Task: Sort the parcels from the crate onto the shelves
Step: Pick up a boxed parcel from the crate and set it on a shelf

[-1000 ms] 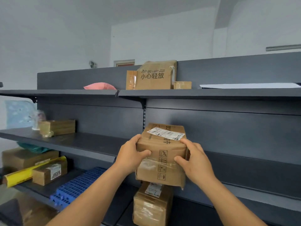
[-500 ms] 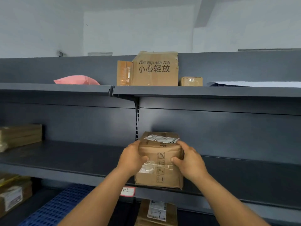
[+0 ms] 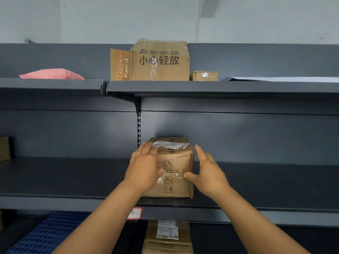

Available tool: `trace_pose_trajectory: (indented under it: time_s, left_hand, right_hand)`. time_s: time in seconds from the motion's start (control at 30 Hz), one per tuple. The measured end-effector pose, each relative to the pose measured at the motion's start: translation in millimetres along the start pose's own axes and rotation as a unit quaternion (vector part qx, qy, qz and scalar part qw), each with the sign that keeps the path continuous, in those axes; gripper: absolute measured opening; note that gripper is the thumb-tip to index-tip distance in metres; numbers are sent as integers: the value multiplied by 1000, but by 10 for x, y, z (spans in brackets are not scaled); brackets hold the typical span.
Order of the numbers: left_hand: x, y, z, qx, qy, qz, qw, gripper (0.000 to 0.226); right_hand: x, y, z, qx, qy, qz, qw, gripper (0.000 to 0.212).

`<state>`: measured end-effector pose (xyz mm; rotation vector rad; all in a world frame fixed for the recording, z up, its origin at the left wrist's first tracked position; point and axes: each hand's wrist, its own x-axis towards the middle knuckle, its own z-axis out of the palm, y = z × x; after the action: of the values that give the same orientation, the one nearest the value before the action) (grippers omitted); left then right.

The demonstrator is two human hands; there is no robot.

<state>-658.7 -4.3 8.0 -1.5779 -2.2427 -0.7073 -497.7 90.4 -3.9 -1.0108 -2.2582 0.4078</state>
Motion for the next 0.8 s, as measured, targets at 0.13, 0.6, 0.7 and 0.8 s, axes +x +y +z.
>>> trace_pose_trajectory:
  time_s: [0.13,0.6,0.7,0.8]
  left_hand:
    - [-109,339,105,2,-8,69,998,81]
    - [-938,2156,783,-68,-148,226,960,80]
    - [-1217,2653,894,-87,-177,255,946,82]
    - [-1536,3181,976,-97,-203,279,934,83]
  right_hand:
    - [-212,228,-71,-83,9,-1,997,91]
    - [-1848,1427,-930,-173,17,125,977,88]
    - [-2308,1715,-1213,-190,18,162,968,89]
    - [-2804,1997,-1549,-202,16,203,958,88]
